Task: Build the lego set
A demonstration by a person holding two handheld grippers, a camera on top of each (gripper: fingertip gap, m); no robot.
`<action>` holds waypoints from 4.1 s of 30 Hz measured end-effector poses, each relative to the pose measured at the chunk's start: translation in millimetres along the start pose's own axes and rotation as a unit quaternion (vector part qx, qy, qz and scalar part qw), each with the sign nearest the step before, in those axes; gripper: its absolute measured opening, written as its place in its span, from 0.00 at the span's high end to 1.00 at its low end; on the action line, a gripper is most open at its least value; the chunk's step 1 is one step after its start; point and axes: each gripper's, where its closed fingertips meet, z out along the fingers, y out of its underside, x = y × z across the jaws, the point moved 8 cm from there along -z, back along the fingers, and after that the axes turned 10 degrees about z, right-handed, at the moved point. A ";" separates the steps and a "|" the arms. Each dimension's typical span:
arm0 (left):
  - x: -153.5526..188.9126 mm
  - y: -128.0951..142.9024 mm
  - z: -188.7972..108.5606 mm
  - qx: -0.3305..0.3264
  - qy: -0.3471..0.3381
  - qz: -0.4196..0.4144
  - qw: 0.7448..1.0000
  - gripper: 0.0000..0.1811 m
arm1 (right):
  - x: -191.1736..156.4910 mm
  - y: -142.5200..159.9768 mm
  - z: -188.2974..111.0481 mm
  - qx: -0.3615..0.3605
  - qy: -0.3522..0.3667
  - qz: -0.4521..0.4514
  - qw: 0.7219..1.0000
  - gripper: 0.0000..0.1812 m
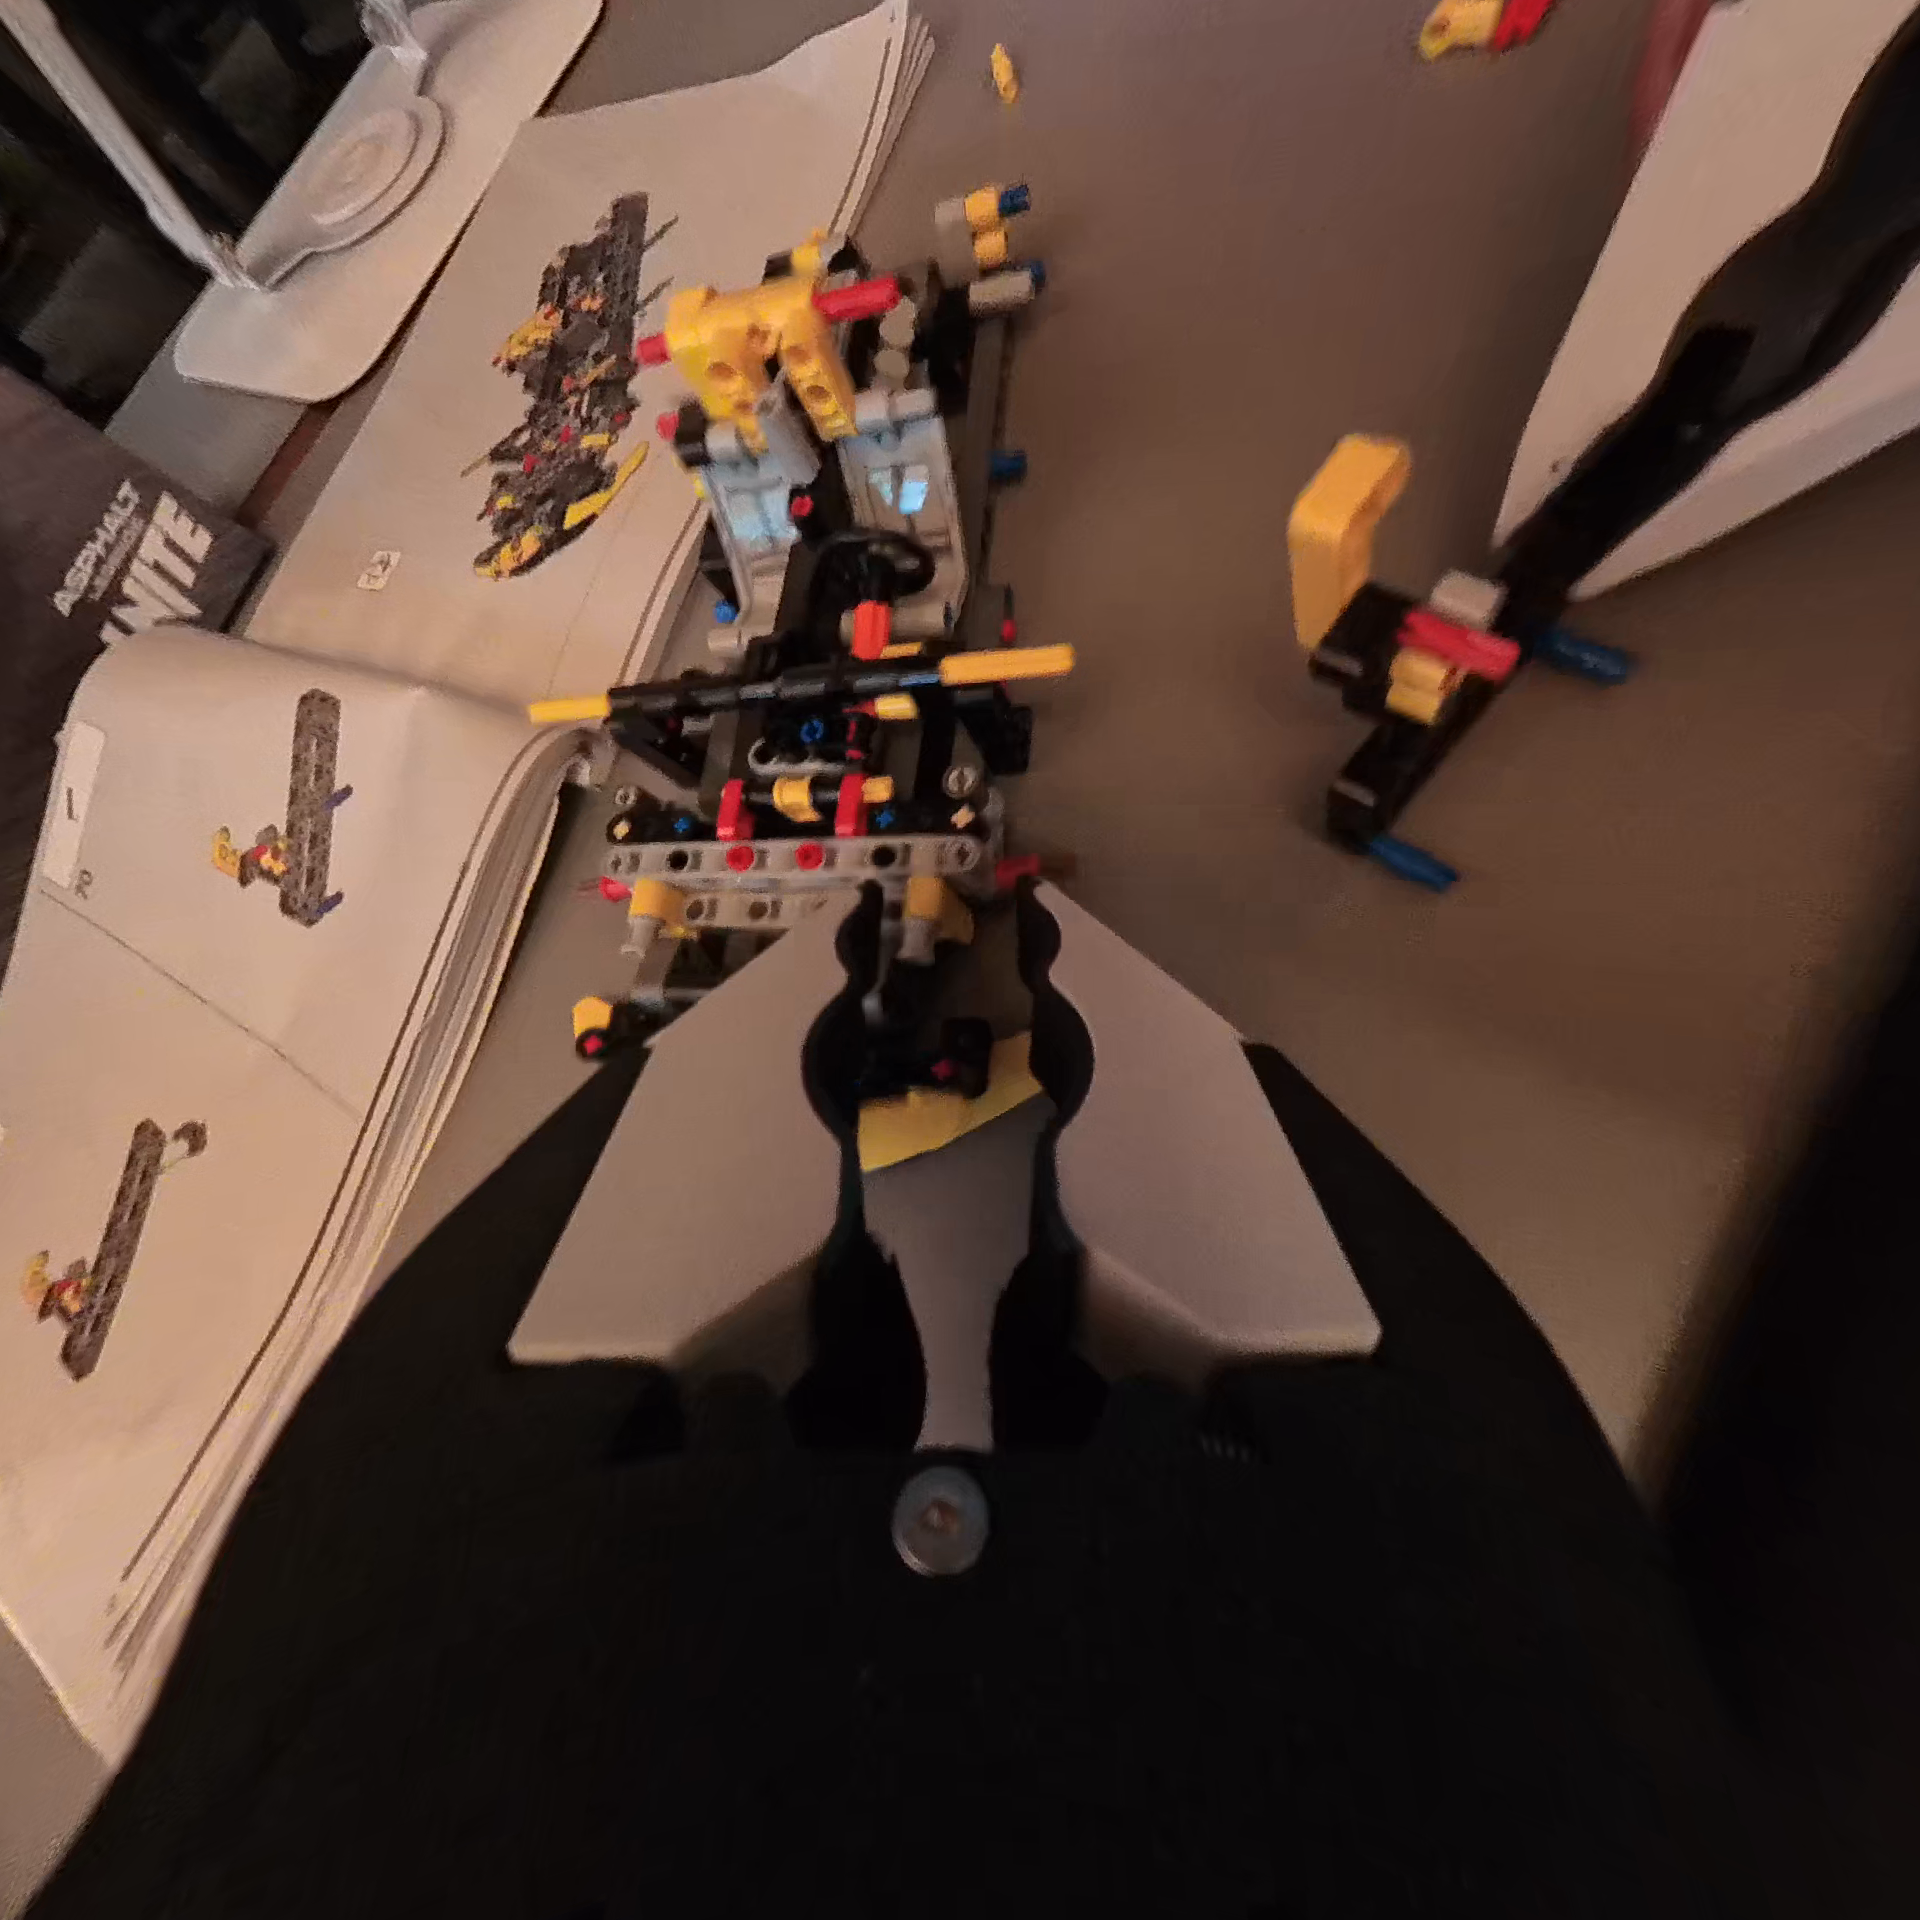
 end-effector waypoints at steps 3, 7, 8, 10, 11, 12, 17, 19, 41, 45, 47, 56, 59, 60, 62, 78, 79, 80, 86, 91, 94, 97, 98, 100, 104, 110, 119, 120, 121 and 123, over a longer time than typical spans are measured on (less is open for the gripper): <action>-8.4 9.3 -4.1 -0.011 -0.014 -0.005 1.000 0.86 | 20.1 3.6 -1.6 -0.007 0.027 0.015 1.000 0.95; -12.0 -3.1 -14.2 0.053 0.031 -0.044 0.997 0.87 | 48.6 13.6 -6.8 -0.030 0.017 -0.010 0.999 0.95; -11.0 -9.8 -15.8 0.075 0.059 -0.057 0.994 0.87 | 54.1 14.6 -8.9 -0.041 0.009 -0.031 0.999 0.95; -8.0 -25.3 -16.0 0.117 0.120 -0.076 0.983 0.87 | 63.9 14.9 -10.9 -0.064 -0.011 -0.078 0.995 0.95; -6.4 -33.8 -14.7 0.134 0.147 -0.079 0.977 0.87 | 70.3 14.5 -10.3 -0.072 -0.015 -0.098 0.992 0.95; -4.8 -41.8 -11.8 0.141 0.173 -0.078 0.972 0.87 | 75.7 13.8 -9.0 -0.071 -0.029 -0.111 0.991 0.95; -13.7 -67.9 16.9 0.096 0.168 0.006 0.981 0.86 | 95.7 12.2 -0.6 -0.061 -0.090 -0.140 0.984 0.95; -18.2 -76.0 28.7 0.075 0.176 0.030 0.981 0.86 | 99.6 13.1 0.2 -0.049 -0.098 -0.153 0.982 0.95; -8.4 -65.3 46.7 0.026 0.177 0.035 0.983 0.87 | 123.4 31.7 -8.3 -0.046 -0.104 0.050 0.992 0.85; -6.8 -62.5 48.7 0.015 0.170 0.038 0.985 0.87 | 114.1 29.5 -10.3 -0.041 -0.075 -0.038 0.996 0.86; -3.9 -62.3 50.0 0.008 0.166 0.047 0.985 0.87 | 112.3 31.6 -11.2 -0.031 -0.024 -0.112 0.993 0.87; 4.7 -69.0 58.5 -0.005 0.133 0.070 0.989 0.91 | 109.9 32.9 -5.0 -0.009 0.048 -0.187 0.981 0.87; 2.2 -70.0 56.6 -0.008 0.123 0.072 0.990 0.93 | 110.8 32.9 -3.9 -0.007 0.059 -0.189 0.980 0.87; 0.7 -70.5 54.3 -0.008 0.119 0.076 0.990 0.93 | 112.4 33.2 -3.3 -0.012 0.075 -0.192 0.978 0.87; -0.9 -72.5 50.8 -0.002 0.124 0.067 0.990 0.93 | 112.5 33.2 -3.0 -0.013 0.083 -0.200 0.976 0.87; -6.3 -73.9 60.3 -0.004 0.123 0.011 0.992 0.92 | 113.4 34.0 -0.3 0.000 0.098 -0.195 0.976 0.87; -9.8 -74.8 58.7 0.004 0.121 0.002 0.993 0.91 | 114.0 34.1 -0.1 -0.001 0.099 -0.193 0.976 0.87; -13.8 -76.0 55.8 0.014 0.121 -0.008 0.993 0.91 | 114.7 34.4 -0.3 -0.002 0.101 -0.191 0.976 0.87; -47.6 -81.8 36.5 0.083 0.101 -0.040 0.991 0.81 | 117.6 35.6 -1.1 -0.004 0.107 -0.186 0.977 0.87; -57.5 -83.1 43.9 0.104 0.076 -0.031 0.991 0.73 | 118.9 35.3 0.4 -0.002 0.112 -0.179 0.978 0.87; -60.1 -85.9 51.3 0.089 0.065 -0.015 0.994 0.67 | 119.4 35.2 0.4 -0.001 0.110 -0.176 0.978 0.87; -62.5 -86.0 56.4 0.074 0.052 0.003 0.996 0.61 | 119.2 34.9 0.8 -0.002 0.112 -0.179 0.977 0.87; -63.0 -85.4 57.7 0.072 0.054 0.001 0.996 0.61 | 119.1 34.8 0.9 -0.002 0.114 -0.180 0.977 0.87; -63.6 -83.8 59.1 0.070 0.073 -0.015 0.995 0.61 | 119.3 34.7 1.2 -0.002 0.114 -0.181 0.977 0.87; -63.2 -77.5 60.3 0.066 0.106 -0.024 0.992 0.59 | 118.9 33.7 2.7 -0.001 0.115 -0.183 0.976 0.87; -61.9 -76.3 71.8 0.060 0.121 -0.016 0.991 0.55 | 120.5 33.2 3.5 -0.001 0.117 -0.182 0.976 0.87; -65.5 -75.4 86.9 0.067 0.182 -0.063 0.979 0.60 | 123.8 32.2 5.3 0.001 0.115 -0.178 0.977 0.87; -65.6 -74.7 86.7 0.070 0.182 -0.063 0.979 0.60 | 124.0 32.4 4.4 0.005 0.116 -0.170 0.979 0.86; -65.6 -74.2 86.4 0.072 0.182 -0.063 0.979 0.60 | 123.7 32.6 2.7 0.008 0.111 -0.160 0.981 0.86; -65.5 -73.7 86.4 0.075 0.183 -0.061 0.978 0.61 | 122.5 33.3 -4.4 0.011 0.082 -0.136 0.987 0.81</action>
